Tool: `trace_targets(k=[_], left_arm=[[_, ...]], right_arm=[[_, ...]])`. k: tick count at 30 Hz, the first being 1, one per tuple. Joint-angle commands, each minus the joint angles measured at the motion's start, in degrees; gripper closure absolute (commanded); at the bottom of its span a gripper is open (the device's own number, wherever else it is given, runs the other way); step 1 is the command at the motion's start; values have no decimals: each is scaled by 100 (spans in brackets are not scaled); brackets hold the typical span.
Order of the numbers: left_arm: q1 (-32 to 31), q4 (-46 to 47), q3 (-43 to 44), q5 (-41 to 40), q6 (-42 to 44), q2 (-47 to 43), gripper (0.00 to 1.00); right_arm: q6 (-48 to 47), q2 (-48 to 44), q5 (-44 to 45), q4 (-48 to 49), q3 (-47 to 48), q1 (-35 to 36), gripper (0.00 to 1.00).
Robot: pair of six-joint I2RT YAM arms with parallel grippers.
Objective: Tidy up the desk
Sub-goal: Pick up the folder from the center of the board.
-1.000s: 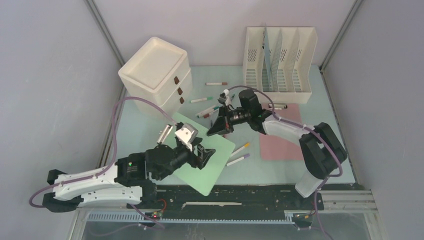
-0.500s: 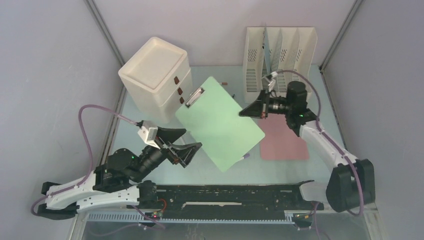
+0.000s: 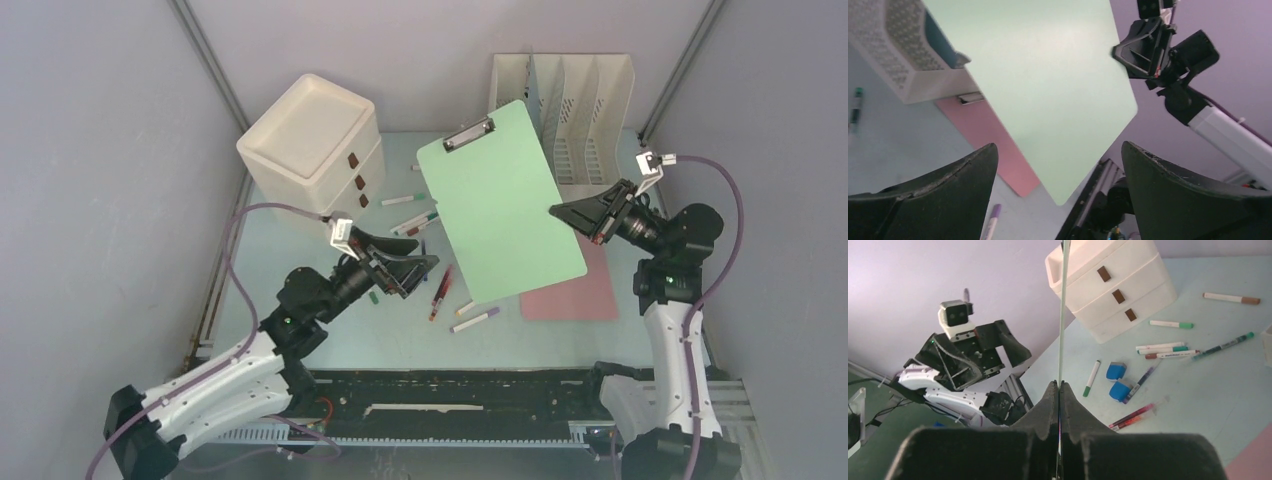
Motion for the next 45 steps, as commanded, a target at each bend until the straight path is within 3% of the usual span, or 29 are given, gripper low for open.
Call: trace_targets(k=[1, 9, 15, 23, 27, 32, 35, 38, 42, 45], left_arm=[[62, 2058, 73, 665, -700, 500, 1], [430, 3117, -431, 200, -1613, 1262, 0], [461, 3332, -711, -139, -1930, 1566, 0], [457, 4829, -819, 205, -2360, 2482, 4], [481, 5595, -823, 360, -2560, 3004, 17], [528, 5700, -769, 493, -2616, 3165, 36], [541, 5700, -730, 642, -2522, 3107, 61], [572, 5681, -705, 858, -2377, 3003, 96], [713, 5627, -838, 1212, -2124, 2743, 100], [1049, 5234, -840, 1846, -2075, 2453, 100]], right_arm=[[328, -197, -190, 750, -163, -91, 100], [550, -199, -296, 979, -173, 74, 100], [564, -146, -302, 980, -177, 256, 100], [464, -54, -294, 914, -173, 533, 100], [394, -54, -277, 860, -166, 606, 100], [273, -40, -245, 759, -167, 678, 100], [167, -19, -211, 683, -168, 713, 100], [-93, -18, -174, 529, -168, 739, 100], [-1090, -60, -389, 203, -172, 842, 97], [-2019, -15, -624, -393, -15, 1000, 69]])
